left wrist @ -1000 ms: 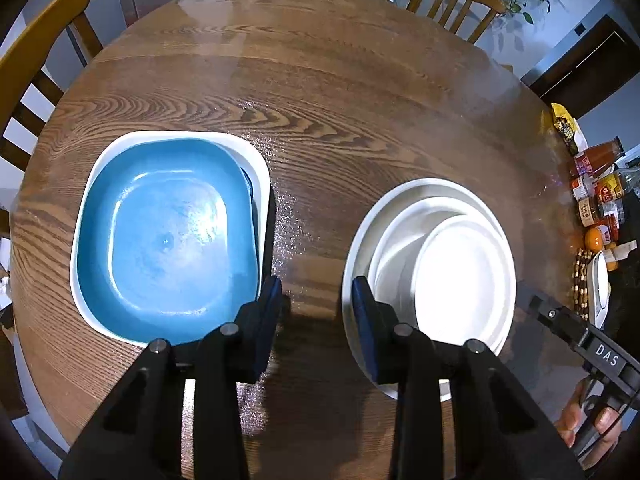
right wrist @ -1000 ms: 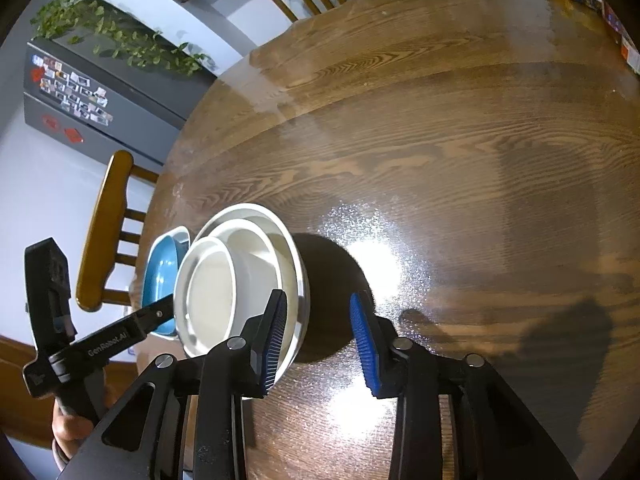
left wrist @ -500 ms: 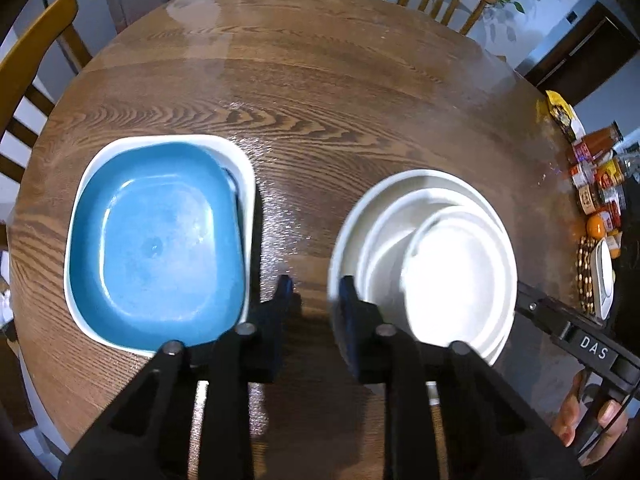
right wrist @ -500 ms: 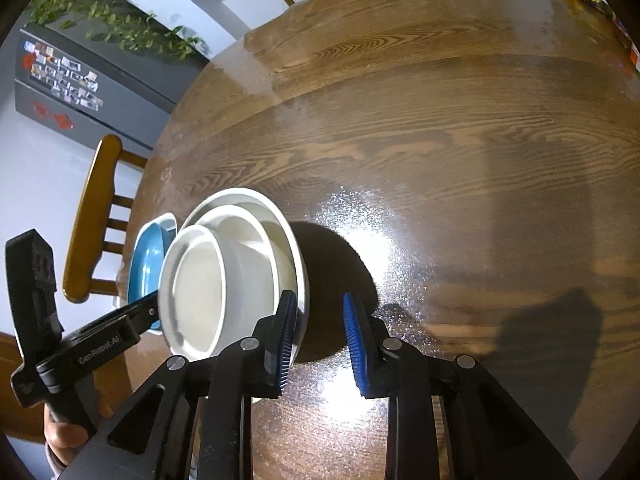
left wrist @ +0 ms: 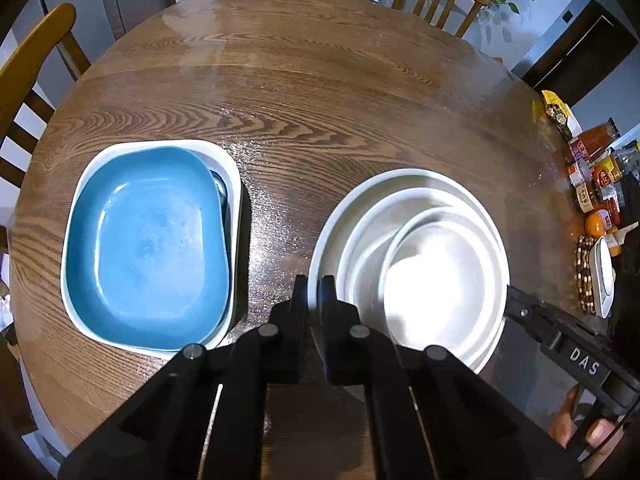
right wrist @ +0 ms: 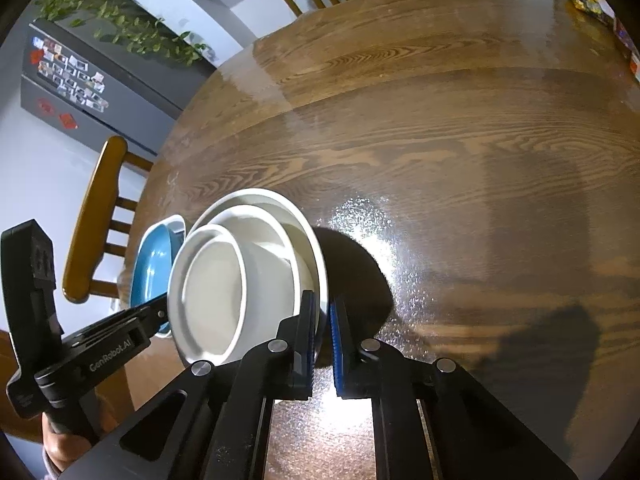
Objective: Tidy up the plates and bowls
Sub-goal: 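Lift the bowl stack and lower it onto the teal dish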
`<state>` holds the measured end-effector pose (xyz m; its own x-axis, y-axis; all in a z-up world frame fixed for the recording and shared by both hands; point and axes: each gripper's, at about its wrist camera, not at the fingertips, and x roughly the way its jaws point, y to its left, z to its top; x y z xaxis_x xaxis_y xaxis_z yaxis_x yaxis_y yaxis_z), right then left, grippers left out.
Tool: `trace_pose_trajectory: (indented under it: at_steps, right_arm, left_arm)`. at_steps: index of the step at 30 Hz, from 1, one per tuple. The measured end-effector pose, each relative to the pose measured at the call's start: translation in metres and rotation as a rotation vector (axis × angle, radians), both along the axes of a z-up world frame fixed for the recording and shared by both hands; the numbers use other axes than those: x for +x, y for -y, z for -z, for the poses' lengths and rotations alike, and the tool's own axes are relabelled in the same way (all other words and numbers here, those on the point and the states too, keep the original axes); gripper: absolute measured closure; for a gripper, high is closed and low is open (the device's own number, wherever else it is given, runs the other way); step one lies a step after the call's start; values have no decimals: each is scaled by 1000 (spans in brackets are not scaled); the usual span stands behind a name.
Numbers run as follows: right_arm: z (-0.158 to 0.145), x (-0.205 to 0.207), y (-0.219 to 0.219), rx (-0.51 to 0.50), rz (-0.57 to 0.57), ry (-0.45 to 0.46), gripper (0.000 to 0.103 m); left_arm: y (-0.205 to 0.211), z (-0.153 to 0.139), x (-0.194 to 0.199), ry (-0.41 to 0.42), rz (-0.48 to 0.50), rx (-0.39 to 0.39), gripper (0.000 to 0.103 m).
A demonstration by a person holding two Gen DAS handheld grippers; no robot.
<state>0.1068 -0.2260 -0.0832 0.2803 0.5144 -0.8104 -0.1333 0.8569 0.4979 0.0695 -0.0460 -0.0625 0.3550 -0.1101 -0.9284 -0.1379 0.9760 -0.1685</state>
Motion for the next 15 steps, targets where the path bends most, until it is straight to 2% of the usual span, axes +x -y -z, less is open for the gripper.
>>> trace_pose_trajectory:
  at_steps: [8, 15]
  right_arm:
    - [-20, -8, -5, -10, 17, 37, 93]
    - [-42, -13, -28, -16, -8, 77, 93]
  left_arm:
    - [-7, -20, -9, 52, 12, 0, 102]
    - [-34, -36, -21, 94, -21, 0, 102]
